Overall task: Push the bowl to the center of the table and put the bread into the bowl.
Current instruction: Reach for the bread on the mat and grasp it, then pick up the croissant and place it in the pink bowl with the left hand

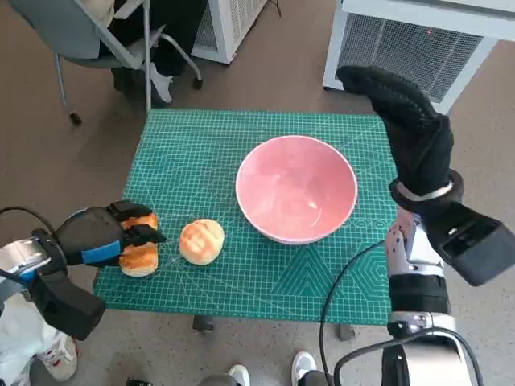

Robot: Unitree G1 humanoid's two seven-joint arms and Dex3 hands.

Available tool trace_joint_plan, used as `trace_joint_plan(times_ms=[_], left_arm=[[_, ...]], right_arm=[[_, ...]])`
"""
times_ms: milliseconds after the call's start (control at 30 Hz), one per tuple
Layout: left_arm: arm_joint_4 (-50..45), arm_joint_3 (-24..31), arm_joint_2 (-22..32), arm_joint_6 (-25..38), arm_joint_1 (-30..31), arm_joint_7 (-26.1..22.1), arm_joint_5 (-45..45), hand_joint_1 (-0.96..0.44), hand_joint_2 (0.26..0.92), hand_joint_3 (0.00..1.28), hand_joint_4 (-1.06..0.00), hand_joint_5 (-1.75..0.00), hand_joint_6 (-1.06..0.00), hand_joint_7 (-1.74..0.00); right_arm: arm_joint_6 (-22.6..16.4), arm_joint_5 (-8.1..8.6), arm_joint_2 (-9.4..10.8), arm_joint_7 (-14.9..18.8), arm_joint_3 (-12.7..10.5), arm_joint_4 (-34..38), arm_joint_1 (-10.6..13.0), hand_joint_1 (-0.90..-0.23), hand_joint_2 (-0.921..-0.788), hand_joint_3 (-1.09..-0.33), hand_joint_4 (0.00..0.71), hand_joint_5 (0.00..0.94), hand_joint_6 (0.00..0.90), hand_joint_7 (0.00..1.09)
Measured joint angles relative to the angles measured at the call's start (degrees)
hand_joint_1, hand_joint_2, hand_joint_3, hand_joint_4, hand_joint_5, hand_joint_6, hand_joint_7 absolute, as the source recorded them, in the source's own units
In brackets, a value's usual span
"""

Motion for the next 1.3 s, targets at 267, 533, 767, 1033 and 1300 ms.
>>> trace_joint_plan(times_ms=[267,533,767,1033,1300], left_arm=[[1.96,-1.41,-0.09,-2.76,-2.13,-1.34,-1.87,0.00,0.903,0.15,-0.56,-1.35,-0.66,-1.10],[0.64,0.59,0.46,-3.83,-2.49,-10.26,-9.33,0.00,0.919,0.09,-0.62,-1.19,-0.66,-1.19],[-4.99,7.04,1.48,-2.41,-3.35,-16.73,-21.17,0.00,0.920,0.08,-0.63,-1.14,-0.67,-1.21],[-12.69,14.12,0.96,2.34,-7.32,-19.13,-29.28,0.00,0.921,0.09,-0.61,-1.14,-0.67,-1.22],[-15.22,15.19,-3.74,5.02,-13.50,-20.90,-30.57,0.00,0.921,0.11,-0.59,-1.16,-0.64,-1.26]], right_arm=[[0.44,-0.08,-0.04,-0.82,0.07,-1.17,0.63,-0.563,-0.921,-0.838,0.218,0.011,-0.001,0.65],[0.69,-0.45,-0.09,-1.84,0.28,-2.06,1.56,-0.560,-0.921,-0.846,0.215,0.011,-0.001,0.65],[1.19,-0.51,-0.13,-2.60,0.74,-2.71,1.89,-0.564,-0.921,-0.852,0.212,0.010,-0.001,0.65],[1.89,-0.48,-0.23,-2.99,1.05,-3.33,2.14,-0.567,-0.921,-0.857,0.209,0.010,-0.001,0.64],[3.29,-0.29,-0.32,-2.99,1.08,-4.70,2.38,-0.567,-0.921,-0.862,0.207,0.010,-0.001,0.64]])
